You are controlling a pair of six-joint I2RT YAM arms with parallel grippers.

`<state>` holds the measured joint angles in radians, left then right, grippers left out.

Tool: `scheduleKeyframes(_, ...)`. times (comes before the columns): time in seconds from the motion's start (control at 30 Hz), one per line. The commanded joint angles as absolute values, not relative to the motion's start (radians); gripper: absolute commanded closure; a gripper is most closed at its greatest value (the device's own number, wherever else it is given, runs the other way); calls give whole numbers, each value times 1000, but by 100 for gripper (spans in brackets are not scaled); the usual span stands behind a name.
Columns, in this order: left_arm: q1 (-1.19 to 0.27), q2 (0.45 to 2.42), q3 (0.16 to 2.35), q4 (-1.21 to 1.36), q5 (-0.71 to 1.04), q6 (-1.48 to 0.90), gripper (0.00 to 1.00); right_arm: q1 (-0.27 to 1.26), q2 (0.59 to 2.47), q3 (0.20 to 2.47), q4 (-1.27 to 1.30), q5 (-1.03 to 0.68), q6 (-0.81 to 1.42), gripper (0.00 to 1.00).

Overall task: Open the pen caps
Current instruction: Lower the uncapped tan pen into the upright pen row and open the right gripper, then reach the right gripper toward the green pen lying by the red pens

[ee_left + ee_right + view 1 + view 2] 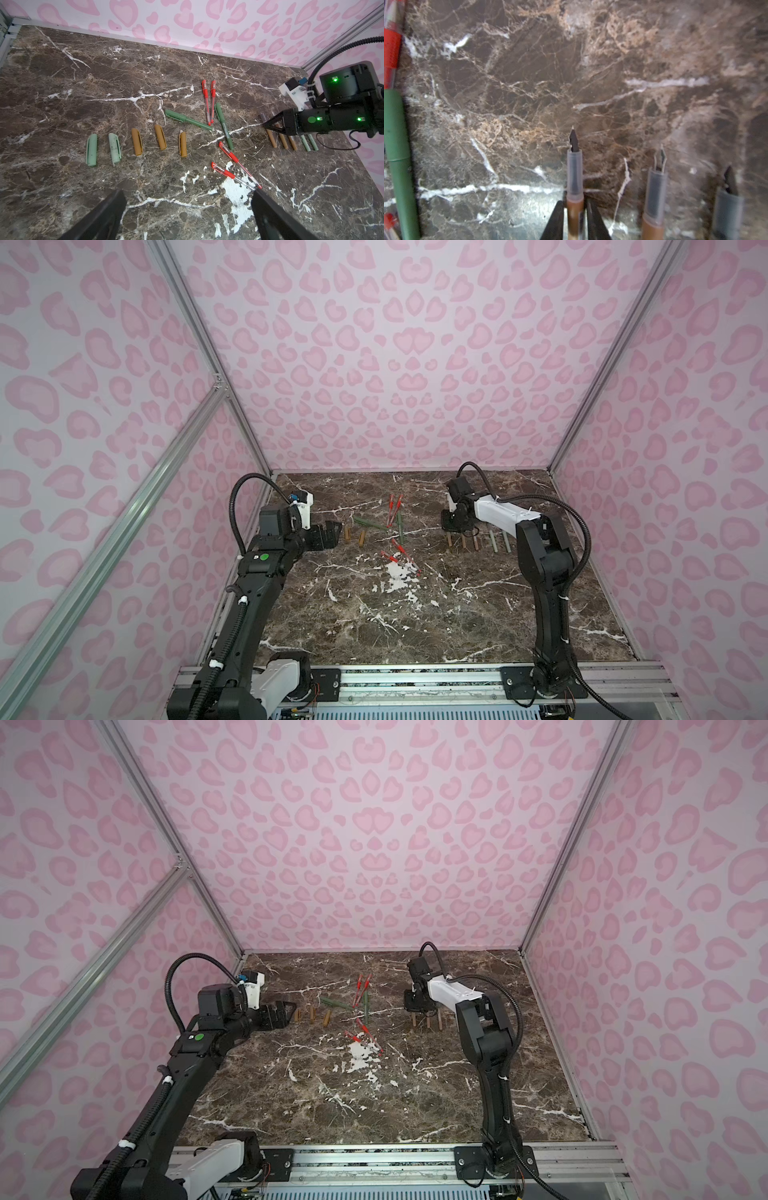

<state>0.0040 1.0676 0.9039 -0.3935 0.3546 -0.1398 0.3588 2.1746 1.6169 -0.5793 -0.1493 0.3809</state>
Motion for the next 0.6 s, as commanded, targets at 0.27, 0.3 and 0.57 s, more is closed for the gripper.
scheduleKeyframes(0.27,19,1067,912,-375,358,-150,2,378,2076,1625,-666,-111,374,67)
scheduleKeyframes(0.3,18,1064,909,-368,361,-152,2,385,2061,1625,-666,-107,374,66)
scheduleKeyframes(0.57,26,1059,903,-362,371,-157,2,483,2066,1707,-690,-97,397,59)
